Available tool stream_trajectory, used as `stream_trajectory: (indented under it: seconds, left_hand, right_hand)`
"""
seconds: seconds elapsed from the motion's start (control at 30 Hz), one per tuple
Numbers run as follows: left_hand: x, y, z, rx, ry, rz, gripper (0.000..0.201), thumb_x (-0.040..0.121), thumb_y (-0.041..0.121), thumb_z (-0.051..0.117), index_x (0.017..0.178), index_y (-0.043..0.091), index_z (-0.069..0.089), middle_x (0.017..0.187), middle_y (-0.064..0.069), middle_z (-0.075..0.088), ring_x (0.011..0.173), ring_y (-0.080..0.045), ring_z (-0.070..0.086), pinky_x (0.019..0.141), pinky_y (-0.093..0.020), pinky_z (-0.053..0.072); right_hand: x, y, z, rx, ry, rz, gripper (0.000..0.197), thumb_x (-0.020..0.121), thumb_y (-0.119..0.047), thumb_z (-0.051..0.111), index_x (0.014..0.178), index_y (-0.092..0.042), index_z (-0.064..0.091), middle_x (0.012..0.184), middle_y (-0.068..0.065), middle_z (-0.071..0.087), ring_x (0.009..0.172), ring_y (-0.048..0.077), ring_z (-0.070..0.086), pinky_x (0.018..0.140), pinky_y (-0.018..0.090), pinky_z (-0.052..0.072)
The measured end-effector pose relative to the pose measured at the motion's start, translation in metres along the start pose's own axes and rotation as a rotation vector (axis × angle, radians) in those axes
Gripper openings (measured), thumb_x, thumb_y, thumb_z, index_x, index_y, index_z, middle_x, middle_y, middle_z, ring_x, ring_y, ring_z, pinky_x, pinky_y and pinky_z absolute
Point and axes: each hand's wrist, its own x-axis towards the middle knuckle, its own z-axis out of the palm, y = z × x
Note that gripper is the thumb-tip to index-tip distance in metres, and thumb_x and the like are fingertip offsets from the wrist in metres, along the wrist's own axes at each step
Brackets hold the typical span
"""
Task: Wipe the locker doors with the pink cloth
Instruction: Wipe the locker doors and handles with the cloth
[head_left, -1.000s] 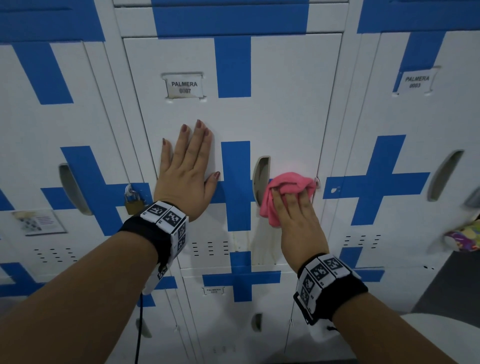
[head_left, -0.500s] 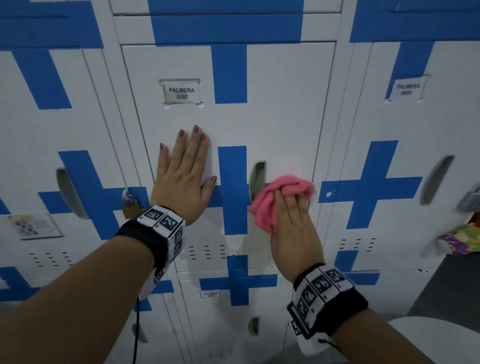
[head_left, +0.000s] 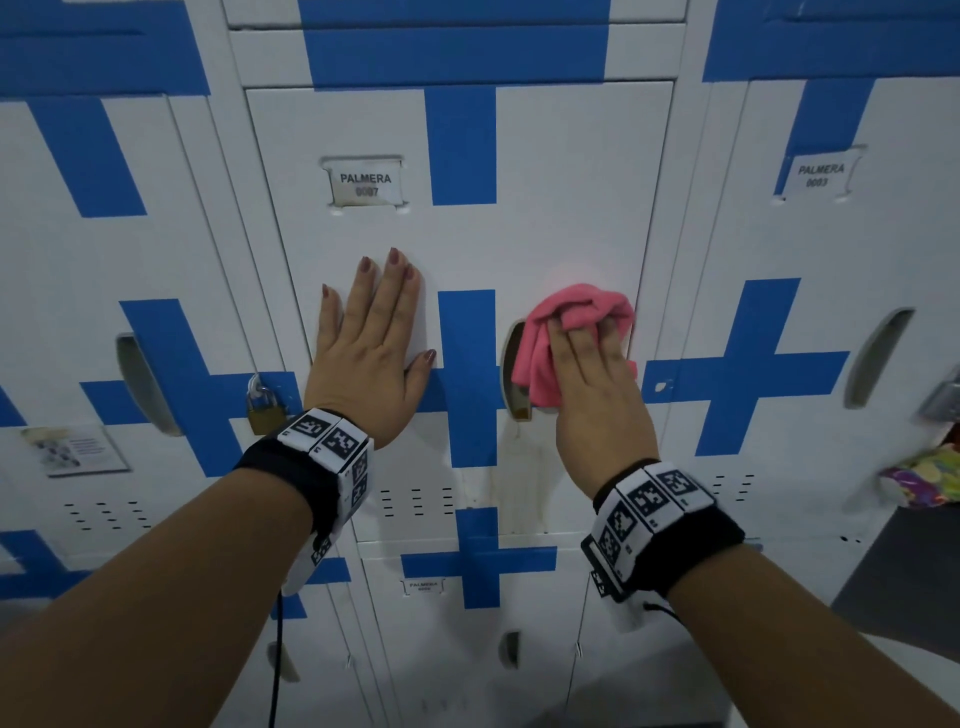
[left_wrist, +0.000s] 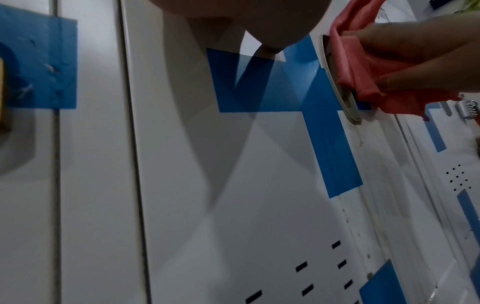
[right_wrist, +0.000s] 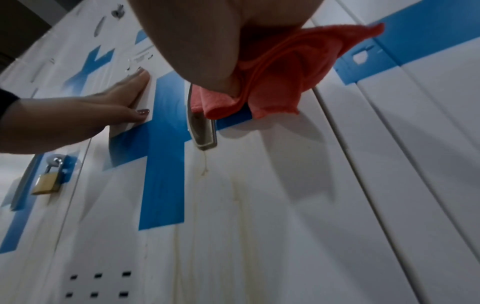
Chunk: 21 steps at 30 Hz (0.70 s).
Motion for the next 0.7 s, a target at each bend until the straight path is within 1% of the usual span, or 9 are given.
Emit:
stream_trajectory:
  seconds: [0.07, 0.13, 0.27, 0.4, 0.43, 0.5, 0.57, 0.63, 0.7]
  left_hand:
    - [0.000, 0.000, 0.000, 0.001, 0.000, 0.001, 0.073, 0.094, 0.042, 0.031, 0.149, 0.014, -0.009, 0.155, 0.003, -0.017, 0.143, -0.018, -0.016, 0.115, -0.043, -0.013]
    - [0.000, 0.000, 0.001, 0.000, 0.003, 0.002, 0.073, 0.094, 0.042, 0.031, 0.149, 0.014, -0.008, 0.155, 0.003, -0.018, 0.143, -0.018, -0.016, 0.115, -0.043, -0.013]
    - [0.000, 0.000, 0.001, -0.005, 0.003, 0.004, 0.073, 0.094, 0.041, 0.033, 0.149, 0.014, -0.008, 0.155, 0.004, -0.018, 0.143, -0.018, -0.016, 0.115, -0.042, -0.014]
    - [0.000, 0.000, 0.002, -0.007, 0.002, 0.009, 0.074, 0.094, 0.040, 0.033, 0.149, 0.013, -0.008, 0.155, 0.002, -0.017, 0.143, -0.019, -0.016, 0.115, -0.042, -0.015]
    - [0.000, 0.000, 0.001, -0.003, 0.002, 0.009, 0.074, 0.094, 0.040, 0.033, 0.149, 0.013, -0.008, 0.155, 0.002, -0.018, 0.143, -0.018, -0.017, 0.115, -0.042, -0.015]
    - [0.000, 0.000, 0.001, 0.003, 0.002, 0.008, 0.074, 0.094, 0.041, 0.032, 0.149, 0.013, -0.009, 0.154, 0.002, -0.018, 0.143, -0.018, -0.017, 0.115, -0.043, -0.015]
    - [0.000, 0.001, 0.001, 0.001, 0.002, 0.008, 0.074, 0.094, 0.041, 0.032, 0.149, 0.013, -0.009, 0.154, 0.003, -0.019, 0.143, -0.018, -0.017, 0.115, -0.043, -0.014]
    - [0.000, 0.001, 0.001, -0.003, -0.004, 0.006, 0.074, 0.094, 0.041, 0.032, 0.149, 0.013, -0.010, 0.154, 0.003, -0.019, 0.143, -0.018, -0.017, 0.115, -0.043, -0.014]
    - [0.000, 0.000, 0.001, -0.003, -0.006, 0.004, 0.074, 0.094, 0.041, 0.032, 0.149, 0.014, -0.010, 0.154, 0.003, -0.020, 0.143, -0.018, -0.019, 0.115, -0.044, -0.013]
  right_hand:
    - [-0.007, 0.000, 0.006, 0.020, -0.014, -0.008, 0.083, 0.078, 0.010, 0.047, 0.151, -0.015, 0.015, 0.159, 0.003, 0.007, 0.142, 0.024, -0.009, 0.114, 0.051, 0.023]
    - [-0.017, 0.002, 0.014, 0.027, -0.045, -0.009, 0.085, 0.077, 0.012, 0.048, 0.150, -0.016, 0.015, 0.158, 0.003, 0.009, 0.142, 0.025, -0.009, 0.111, 0.052, 0.029]
    - [-0.041, 0.005, 0.030, 0.015, -0.138, -0.010, 0.092, 0.074, 0.014, 0.054, 0.150, -0.019, 0.014, 0.158, 0.003, 0.010, 0.140, 0.025, -0.010, 0.108, 0.052, 0.033]
    - [-0.059, 0.009, 0.042, 0.002, -0.177, -0.019, 0.096, 0.069, 0.016, 0.059, 0.149, -0.016, 0.016, 0.156, 0.005, 0.018, 0.140, 0.029, 0.000, 0.104, 0.053, 0.038]
    - [-0.062, 0.010, 0.044, -0.006, -0.179, -0.021, 0.097, 0.067, 0.015, 0.061, 0.148, -0.016, 0.018, 0.155, 0.006, 0.021, 0.139, 0.030, 0.003, 0.101, 0.053, 0.041]
    - [-0.068, 0.011, 0.048, -0.028, -0.168, -0.035, 0.100, 0.059, 0.014, 0.069, 0.145, -0.012, 0.028, 0.151, 0.008, 0.032, 0.137, 0.032, 0.014, 0.092, 0.052, 0.049]
    - [-0.076, 0.012, 0.050, -0.048, -0.181, -0.044, 0.100, 0.054, 0.012, 0.075, 0.142, -0.010, 0.034, 0.146, 0.010, 0.040, 0.134, 0.033, 0.021, 0.085, 0.050, 0.053]
    - [-0.085, 0.012, 0.050, -0.054, -0.224, -0.050, 0.097, 0.053, 0.008, 0.078, 0.140, -0.008, 0.040, 0.143, 0.010, 0.044, 0.133, 0.032, 0.024, 0.085, 0.049, 0.053]
    - [-0.090, 0.011, 0.051, -0.063, -0.257, -0.045, 0.094, 0.053, 0.007, 0.079, 0.139, -0.007, 0.042, 0.143, 0.011, 0.045, 0.132, 0.033, 0.026, 0.088, 0.049, 0.051]
